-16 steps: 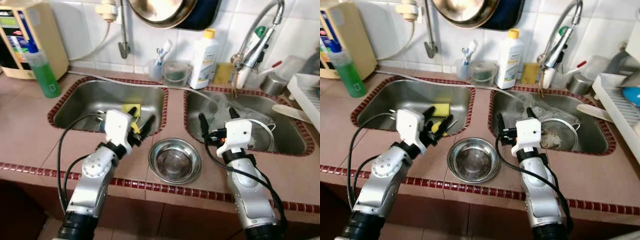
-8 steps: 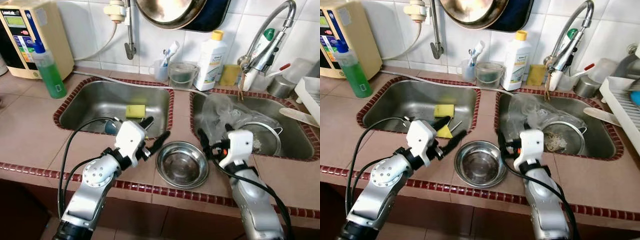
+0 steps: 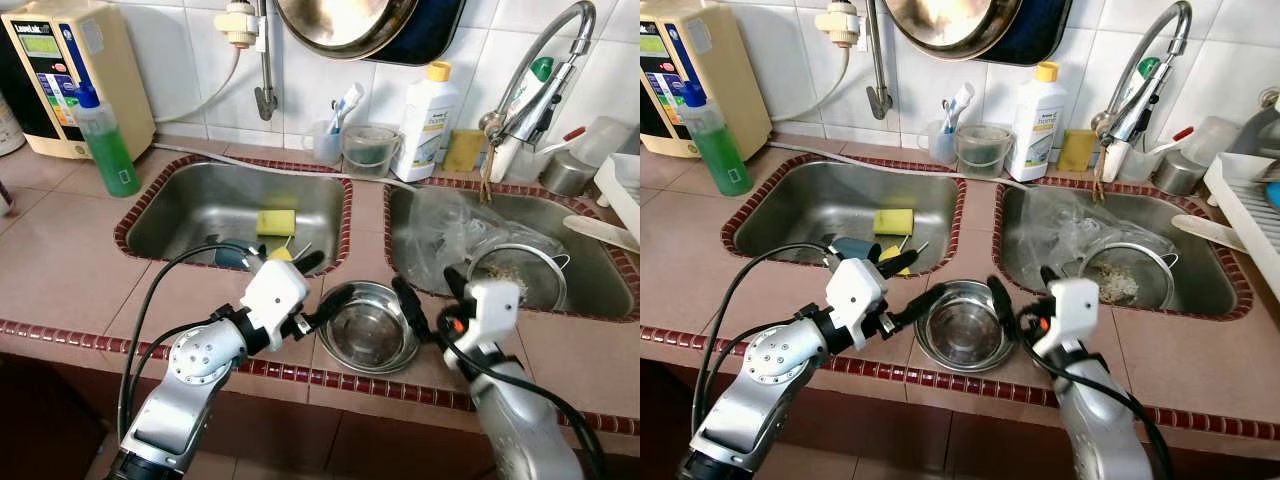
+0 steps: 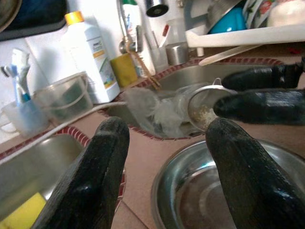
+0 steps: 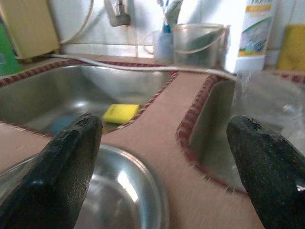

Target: Kitchen organization

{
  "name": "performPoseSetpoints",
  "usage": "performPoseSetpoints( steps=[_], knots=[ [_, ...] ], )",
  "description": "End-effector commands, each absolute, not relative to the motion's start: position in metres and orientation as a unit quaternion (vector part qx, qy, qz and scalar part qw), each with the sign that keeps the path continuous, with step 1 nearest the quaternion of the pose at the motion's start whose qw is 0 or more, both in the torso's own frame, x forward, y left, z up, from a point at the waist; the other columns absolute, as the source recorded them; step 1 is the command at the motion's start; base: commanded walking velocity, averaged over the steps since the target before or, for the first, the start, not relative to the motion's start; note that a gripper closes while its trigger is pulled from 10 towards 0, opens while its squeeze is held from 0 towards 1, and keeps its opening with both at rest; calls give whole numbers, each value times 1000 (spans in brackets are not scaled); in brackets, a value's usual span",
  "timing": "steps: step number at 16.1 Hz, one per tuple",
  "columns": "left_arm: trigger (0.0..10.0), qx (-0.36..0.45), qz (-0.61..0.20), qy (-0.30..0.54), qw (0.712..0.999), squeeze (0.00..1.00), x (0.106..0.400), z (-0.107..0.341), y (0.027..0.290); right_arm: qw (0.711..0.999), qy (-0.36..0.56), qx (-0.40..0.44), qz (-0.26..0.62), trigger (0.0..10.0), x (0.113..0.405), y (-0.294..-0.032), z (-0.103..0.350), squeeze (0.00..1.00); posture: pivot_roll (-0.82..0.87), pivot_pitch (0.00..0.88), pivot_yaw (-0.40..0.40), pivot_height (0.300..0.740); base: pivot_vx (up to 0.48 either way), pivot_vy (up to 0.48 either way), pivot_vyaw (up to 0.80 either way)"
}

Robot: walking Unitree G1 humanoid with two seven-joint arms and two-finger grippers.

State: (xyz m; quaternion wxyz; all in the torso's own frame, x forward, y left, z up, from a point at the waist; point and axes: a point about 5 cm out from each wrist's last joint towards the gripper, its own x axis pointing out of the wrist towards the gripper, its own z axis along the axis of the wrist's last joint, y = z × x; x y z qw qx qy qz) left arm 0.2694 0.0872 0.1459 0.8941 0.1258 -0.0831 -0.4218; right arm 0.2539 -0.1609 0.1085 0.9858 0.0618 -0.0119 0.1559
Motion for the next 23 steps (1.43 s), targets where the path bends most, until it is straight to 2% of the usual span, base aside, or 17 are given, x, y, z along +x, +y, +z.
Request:
performPoseSetpoints(
  steps=[1, 8, 14, 23],
  knots=[
    [10000, 140, -434, -84, 886, 0, 267, 148, 84, 985, -9, 76, 155, 10000, 250, -166, 112, 0, -125, 0, -26, 740, 0, 0, 0],
    [10000, 153, -457, -80, 872, 0, 263, 146, 80, 985, 25, 96, 140, 10000, 237, -173, 100, 0, -134, 0, -19, 740, 0, 0, 0],
    [10000, 152, -471, -72, 866, 0, 259, 145, 79, 988, 19, 123, 93, 10000, 257, -183, 109, 0, -122, 0, -8, 740, 0, 0, 0],
    [10000, 152, -470, -72, 867, 0, 257, 149, 80, 969, 63, 202, 127, 10000, 277, -171, 112, 0, -105, 0, -8, 740, 0, 0, 0]
  ],
)
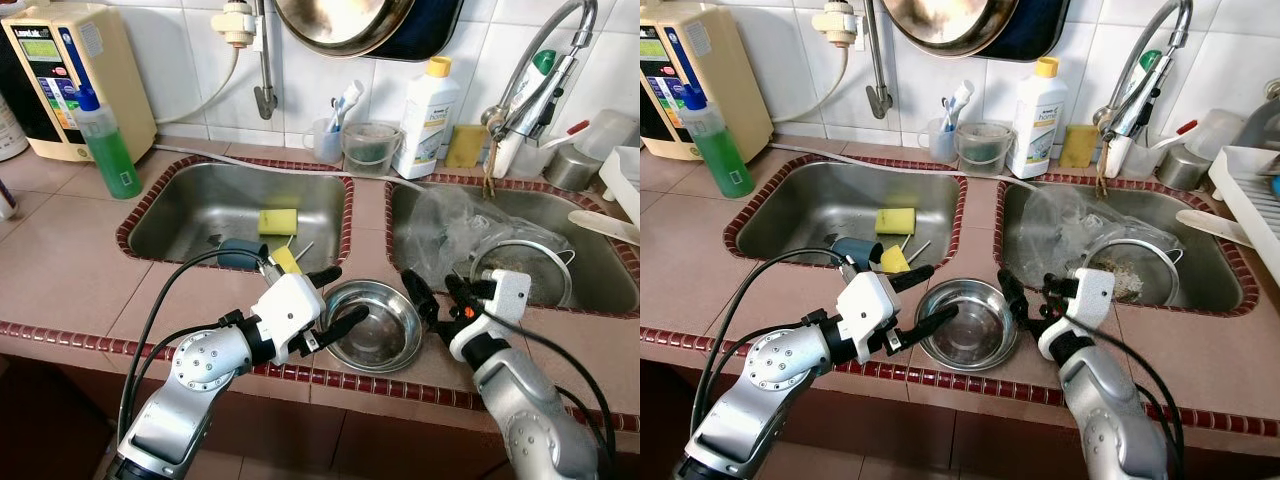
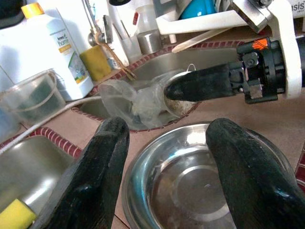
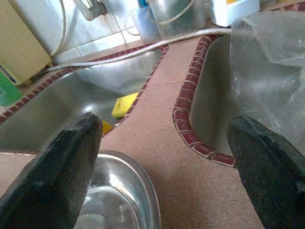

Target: Kitchen organization

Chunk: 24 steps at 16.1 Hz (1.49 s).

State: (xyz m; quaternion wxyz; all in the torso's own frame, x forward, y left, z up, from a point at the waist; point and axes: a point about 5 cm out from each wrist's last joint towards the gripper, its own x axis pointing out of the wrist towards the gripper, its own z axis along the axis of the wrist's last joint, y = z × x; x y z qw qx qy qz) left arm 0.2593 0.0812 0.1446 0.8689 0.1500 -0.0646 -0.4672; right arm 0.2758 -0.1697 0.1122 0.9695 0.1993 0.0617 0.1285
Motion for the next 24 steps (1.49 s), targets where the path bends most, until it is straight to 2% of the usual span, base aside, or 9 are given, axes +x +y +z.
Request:
performPoseSetpoints(
  steps=[1, 7, 14, 15, 16, 18, 19, 24],
  knots=[
    [10000, 151, -469, -73, 867, 0, 257, 149, 79, 965, 70, 215, 133, 10000, 278, -169, 112, 0, -104, 0, -9, 740, 0, 0, 0],
    [10000, 149, -463, -71, 871, 0, 253, 150, 78, 938, 130, 265, 183, 10000, 275, -154, 106, 0, -96, 0, -21, 740, 0, 0, 0],
    [10000, 146, -456, -70, 875, 0, 253, 151, 77, 921, 175, 293, 187, 10000, 266, -151, 95, 0, -100, 0, -31, 740, 0, 0, 0],
    [10000, 146, -456, -70, 875, 0, 253, 151, 77, 920, 177, 293, 188, 9608, 265, -151, 94, 0, -100, 0, -33, 740, 0, 0, 0],
    [10000, 146, -455, -70, 876, 0, 253, 152, 77, 920, 178, 293, 188, 8980, 265, -151, 94, 0, -100, 0, -33, 740, 0, 0, 0],
    [10000, 146, -454, -71, 876, 0, 253, 152, 77, 918, 174, 302, 191, 627, 265, -150, 96, 0, -99, 0, -34, 740, 0, 0, 0],
    [10000, 146, -453, -71, 876, 0, 253, 152, 77, 917, 172, 307, 190, 0, 266, -150, 97, 0, -99, 0, -34, 740, 0, 0, 0],
    [10000, 148, -451, -73, 877, 0, 254, 153, 77, 914, 168, 320, 186, 0, 268, -150, 98, 0, -93, 0, -35, 740, 0, 0, 0]
  ],
)
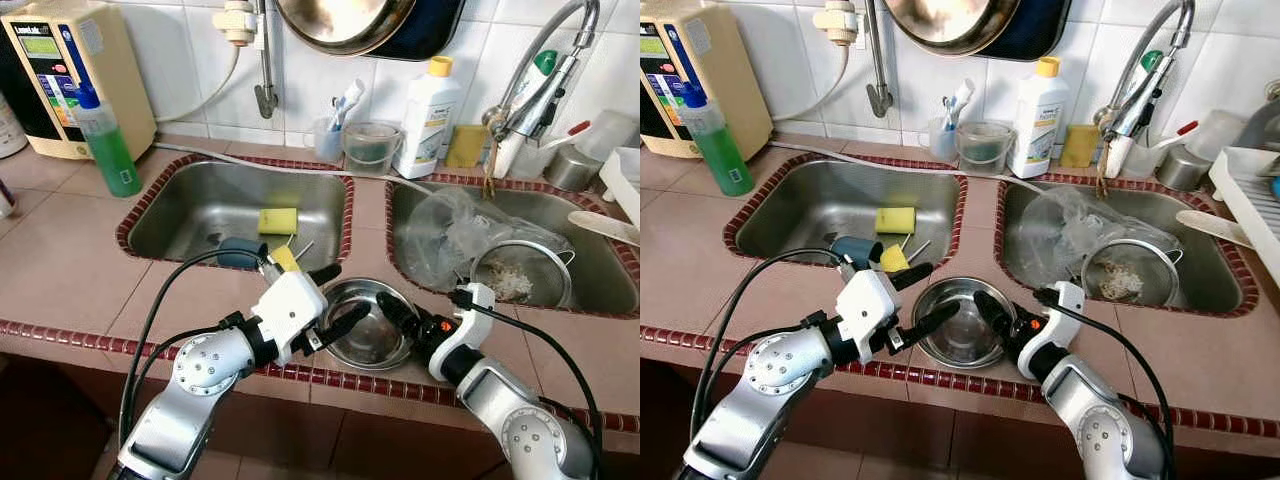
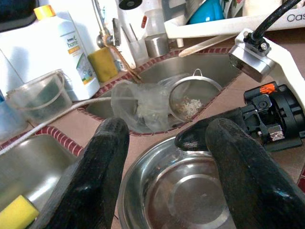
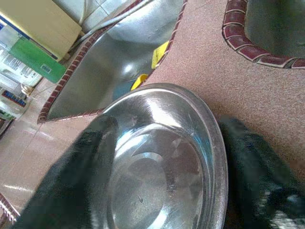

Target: Kitchen organization

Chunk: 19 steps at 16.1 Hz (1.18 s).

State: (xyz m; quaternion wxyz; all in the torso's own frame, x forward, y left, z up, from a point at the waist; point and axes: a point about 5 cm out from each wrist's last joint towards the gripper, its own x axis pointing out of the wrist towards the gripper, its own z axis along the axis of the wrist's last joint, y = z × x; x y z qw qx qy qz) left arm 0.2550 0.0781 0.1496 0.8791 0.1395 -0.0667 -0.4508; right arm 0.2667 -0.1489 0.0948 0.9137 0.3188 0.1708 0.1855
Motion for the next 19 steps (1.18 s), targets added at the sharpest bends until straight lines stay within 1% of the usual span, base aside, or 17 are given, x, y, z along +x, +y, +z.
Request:
performPoseSetpoints(
  steps=[1, 4, 6, 7, 8, 11, 12, 13, 14, 19],
  knots=[
    [10000, 148, -450, -74, 878, 0, 255, 154, 77, 913, 168, 325, 183, 0, 269, -151, 98, 0, -92, 0, -35, 740, 0, 0, 0],
    [10000, 153, -452, -75, 876, 0, 255, 154, 77, 914, 169, 321, 181, 196, 270, -152, 97, 0, -90, 0, -33, 740, 0, 0, 0],
    [10000, 157, -454, -73, 874, 0, 254, 153, 78, 913, 168, 324, 182, 0, 270, -151, 97, 0, -90, 0, -32, 740, 0, 0, 0],
    [10000, 155, -459, -73, 872, 0, 253, 153, 78, 913, 168, 324, 182, 235, 270, -151, 97, 0, -91, 0, -31, 740, 0, 0, 0],
    [10000, 151, -465, -77, 869, 0, 252, 154, 78, 913, 168, 325, 182, 0, 270, -151, 97, 0, -90, 0, -32, 740, 0, 0, 0],
    [10000, 155, -473, -72, 864, 0, 250, 152, 80, 913, 168, 324, 182, 0, 272, -151, 98, 0, -89, 0, -30, 740, 0, 0, 0],
    [10000, 156, -474, -72, 864, 0, 250, 152, 80, 913, 167, 324, 181, 471, 272, -152, 98, 0, -90, 0, -30, 740, 0, 0, 0],
    [10000, 156, -475, -72, 863, 0, 250, 152, 80, 913, 167, 324, 181, 431, 272, -152, 98, 0, -90, 0, -31, 740, 0, 0, 0],
    [10000, 157, -476, -71, 862, 0, 249, 152, 80, 913, 167, 324, 182, 118, 272, -151, 98, 0, -90, 0, -31, 740, 0, 0, 0],
    [10000, 159, -477, -71, 861, 0, 249, 152, 79, 913, 164, 323, 189, 0, 272, -149, 98, 0, -88, 0, -32, 740, 0, 0, 0]
  ],
)
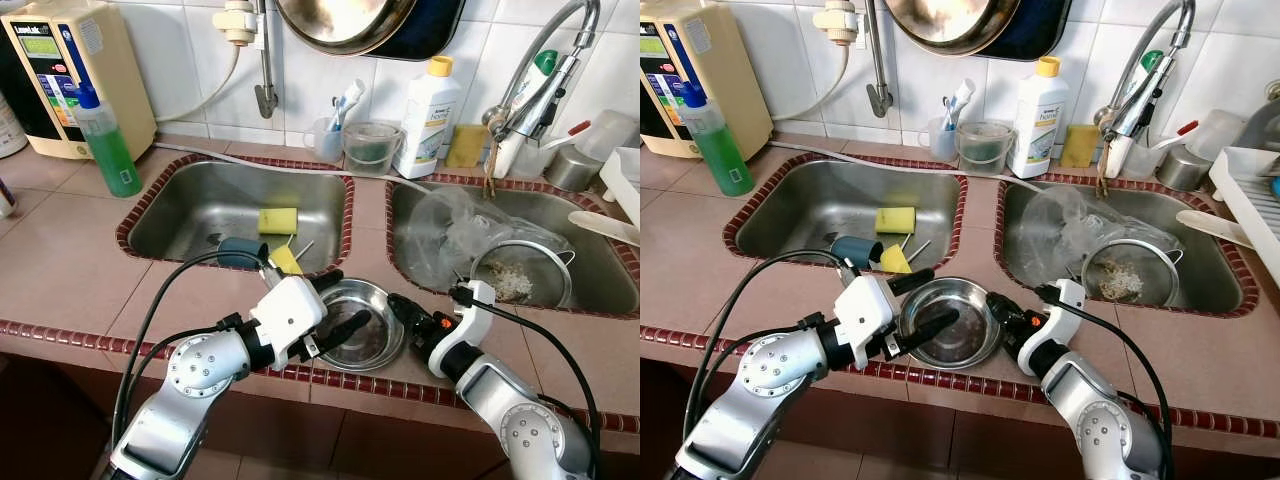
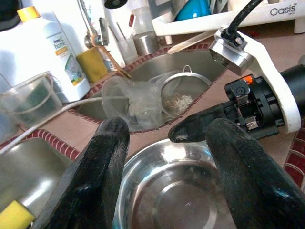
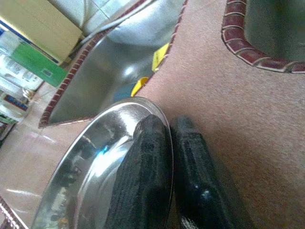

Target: Kitchen organization

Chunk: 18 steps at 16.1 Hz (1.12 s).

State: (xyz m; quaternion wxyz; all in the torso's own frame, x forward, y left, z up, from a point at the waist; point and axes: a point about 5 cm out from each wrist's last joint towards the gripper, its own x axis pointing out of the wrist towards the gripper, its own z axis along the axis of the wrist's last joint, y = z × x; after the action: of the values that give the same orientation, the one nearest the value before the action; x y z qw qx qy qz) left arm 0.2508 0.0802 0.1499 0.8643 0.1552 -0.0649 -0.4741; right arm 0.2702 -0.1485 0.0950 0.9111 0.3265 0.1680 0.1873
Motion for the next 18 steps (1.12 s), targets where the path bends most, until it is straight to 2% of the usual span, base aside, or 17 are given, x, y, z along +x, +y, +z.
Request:
performPoseSetpoints(
  steps=[1, 6, 10, 12, 18],
  knots=[
    [10000, 159, -478, -71, 861, 0, 249, 152, 79, 914, 157, 321, 194, 0, 272, -148, 100, 0, -87, 0, -32, 740, 0, 0, 0],
    [10000, 161, -479, -71, 860, 0, 249, 151, 79, 916, 137, 322, 198, 0, 273, -148, 104, 0, -87, 0, -32, 740, 0, 0, 0],
    [10000, 161, -478, -72, 861, 0, 250, 152, 78, 922, 60, 324, 202, 0, 274, -151, 120, 0, -87, 0, -33, 740, 0, 0, 0],
    [10000, 161, -476, -73, 862, 0, 250, 152, 78, 909, 26, 359, 209, 0, 275, -155, 132, 0, -88, 0, -33, 740, 0, 0, 0],
    [10000, 160, -472, -76, 863, 0, 251, 152, 77, 899, -26, 376, 222, 0, 277, -159, 148, 0, -90, 0, -35, 740, 0, 0, 0]
  ],
)
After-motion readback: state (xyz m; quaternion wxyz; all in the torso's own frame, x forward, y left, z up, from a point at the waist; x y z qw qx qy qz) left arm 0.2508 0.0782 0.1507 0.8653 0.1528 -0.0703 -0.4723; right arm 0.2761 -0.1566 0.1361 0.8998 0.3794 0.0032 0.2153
